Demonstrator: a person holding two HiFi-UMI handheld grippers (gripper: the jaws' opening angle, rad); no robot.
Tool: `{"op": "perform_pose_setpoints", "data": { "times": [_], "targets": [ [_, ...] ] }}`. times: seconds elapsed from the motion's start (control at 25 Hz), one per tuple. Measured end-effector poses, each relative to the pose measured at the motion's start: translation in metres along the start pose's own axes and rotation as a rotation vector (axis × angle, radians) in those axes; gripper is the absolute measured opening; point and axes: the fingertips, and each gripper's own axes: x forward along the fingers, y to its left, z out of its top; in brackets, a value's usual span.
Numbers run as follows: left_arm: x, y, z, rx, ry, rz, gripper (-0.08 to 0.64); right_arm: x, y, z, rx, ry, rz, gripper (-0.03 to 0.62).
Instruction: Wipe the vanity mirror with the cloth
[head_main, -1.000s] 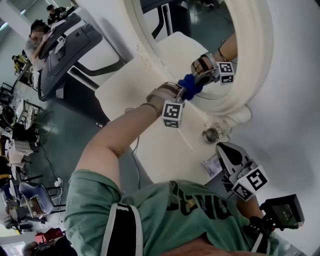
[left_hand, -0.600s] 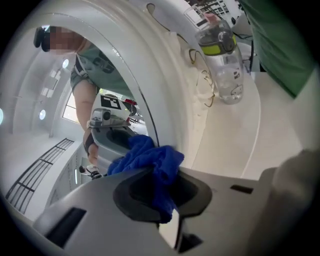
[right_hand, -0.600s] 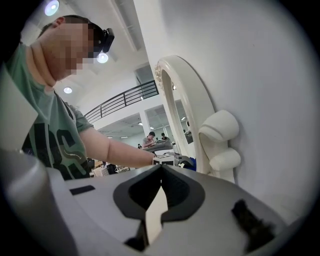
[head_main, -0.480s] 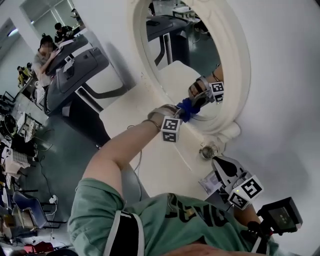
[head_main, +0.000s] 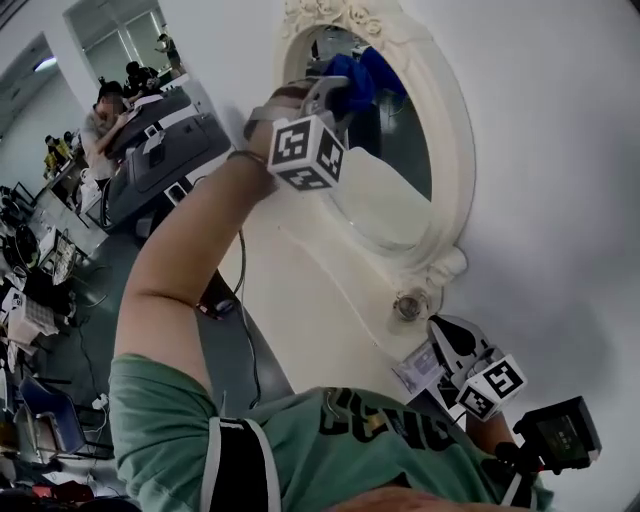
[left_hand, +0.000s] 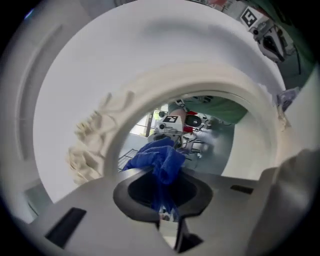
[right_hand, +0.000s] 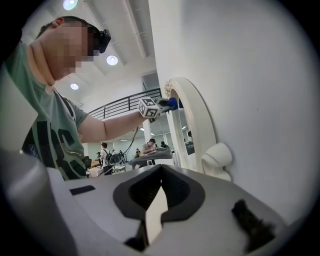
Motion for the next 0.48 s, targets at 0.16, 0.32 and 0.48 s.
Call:
{"op": "perform_pose_setpoints", "data": {
  "times": [0.16,0.32,0.48],
  "targets": [
    [0.008,0.05,0.018,0.06,0.017,0.057,0.057,0.003,0.0,0.005,-0.006,-0.022,0.007,0.012],
    [0.016,0.05,0.017,0.096,0.057,0.042,0.057,0.002,0.001,0.007,-0.002,-0.031,0.011,0.012],
    [0.015,0.042,0.022,0.147,0.07,0.071,0.057,-0.001,0.002,0.0,0.012,-0.022,0.014,0.012]
  ]
}}
